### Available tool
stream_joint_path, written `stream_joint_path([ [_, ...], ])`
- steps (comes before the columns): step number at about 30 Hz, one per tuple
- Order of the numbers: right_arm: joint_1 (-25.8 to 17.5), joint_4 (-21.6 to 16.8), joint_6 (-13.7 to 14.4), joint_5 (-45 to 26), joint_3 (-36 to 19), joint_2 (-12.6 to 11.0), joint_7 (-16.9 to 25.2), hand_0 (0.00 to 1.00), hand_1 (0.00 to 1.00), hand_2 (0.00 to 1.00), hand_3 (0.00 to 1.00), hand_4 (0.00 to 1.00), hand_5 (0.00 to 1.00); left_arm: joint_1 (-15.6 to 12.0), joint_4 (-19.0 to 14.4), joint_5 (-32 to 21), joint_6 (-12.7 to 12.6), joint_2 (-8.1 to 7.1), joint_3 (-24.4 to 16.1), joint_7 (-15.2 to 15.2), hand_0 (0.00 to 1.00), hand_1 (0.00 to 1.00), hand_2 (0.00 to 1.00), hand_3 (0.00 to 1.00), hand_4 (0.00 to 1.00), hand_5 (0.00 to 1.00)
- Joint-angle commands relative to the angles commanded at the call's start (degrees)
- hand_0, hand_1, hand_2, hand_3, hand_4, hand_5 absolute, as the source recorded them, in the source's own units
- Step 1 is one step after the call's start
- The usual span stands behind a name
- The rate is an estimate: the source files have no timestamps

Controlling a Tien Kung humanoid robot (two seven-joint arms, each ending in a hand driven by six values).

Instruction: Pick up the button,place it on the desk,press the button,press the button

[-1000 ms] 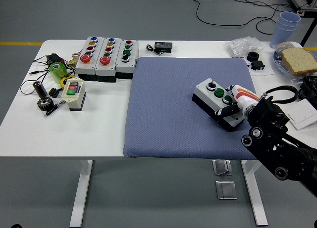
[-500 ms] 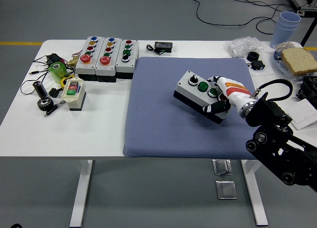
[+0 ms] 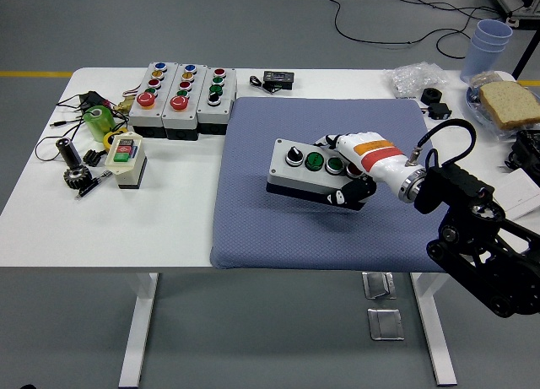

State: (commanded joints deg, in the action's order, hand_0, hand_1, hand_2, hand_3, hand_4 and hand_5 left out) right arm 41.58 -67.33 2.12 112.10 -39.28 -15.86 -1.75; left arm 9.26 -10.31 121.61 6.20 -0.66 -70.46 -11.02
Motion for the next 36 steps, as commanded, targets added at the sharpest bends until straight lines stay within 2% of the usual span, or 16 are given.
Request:
stream_joint_path([
  [10, 0.86, 0.05, -3.5, -0.12, 3.42, -0.33, 0.07, 0.107, 0.163, 0.399, 0.533, 0.612, 0.06, -0.31, 0.0, -0.03, 0.12, 0.03, 0.07, -0.03, 0.652, 0.635, 0.633, 0.553, 0.326, 0.853],
  [22, 0.95, -0.07, -4.05, -1.1, 3.86, -0.05, 0.61, 0.114, 0.17, 0.408, 0.535, 0.617, 0.052, 0.0, 0.0, -0.33, 0.12, -0.02, 0.08, 0.03, 0.651, 0.635, 0.633, 0.551, 0.326, 0.856],
  [23, 0.96, -0.03, -4.1, -1.09, 3.85, -0.03, 0.59, 0.143, 0.182, 0.421, 0.539, 0.62, 0.051, 0.01, 0.0, -0.33, 0.12, -0.02, 0.07, 0.03, 0.651, 0.635, 0.633, 0.554, 0.328, 0.86],
  [28, 0.94, 0.21, -4.41, -0.92, 3.88, 0.16, -0.03, 0.143, 0.182, 0.421, 0.539, 0.62, 0.051, 0.15, 0.0, -0.41, 0.13, -0.06, -0.06, -0.05, 0.651, 0.635, 0.633, 0.554, 0.328, 0.86],
  [29, 0.92, 0.21, -4.42, -0.65, 3.82, 0.2, -0.25, 0.178, 0.212, 0.453, 0.549, 0.629, 0.042, 0.16, 0.0, -0.43, 0.13, -0.07, -0.06, -0.07, 0.651, 0.635, 0.634, 0.554, 0.327, 0.862],
  [34, 0.87, 0.16, -4.29, 0.17, 3.54, 0.2, -0.22, 0.178, 0.212, 0.453, 0.549, 0.629, 0.042, 0.26, 0.0, -0.5, 0.12, -0.1, 0.01, -0.09, 0.651, 0.635, 0.634, 0.554, 0.327, 0.862],
  [35, 0.86, 0.18, -4.14, 0.21, 3.55, 0.19, -0.11, 0.461, 0.425, 0.549, 0.591, 0.668, 0.059, 0.29, 0.0, -0.47, 0.12, -0.11, -0.02, -0.09, 0.651, 0.635, 0.633, 0.553, 0.327, 0.858],
  [36, 0.86, 0.19, -4.04, 0.24, 3.55, 0.18, -0.04, 0.461, 0.425, 0.549, 0.591, 0.668, 0.059, 0.31, 0.0, -0.46, 0.12, -0.11, -0.05, -0.09, 0.651, 0.635, 0.633, 0.553, 0.327, 0.858],
])
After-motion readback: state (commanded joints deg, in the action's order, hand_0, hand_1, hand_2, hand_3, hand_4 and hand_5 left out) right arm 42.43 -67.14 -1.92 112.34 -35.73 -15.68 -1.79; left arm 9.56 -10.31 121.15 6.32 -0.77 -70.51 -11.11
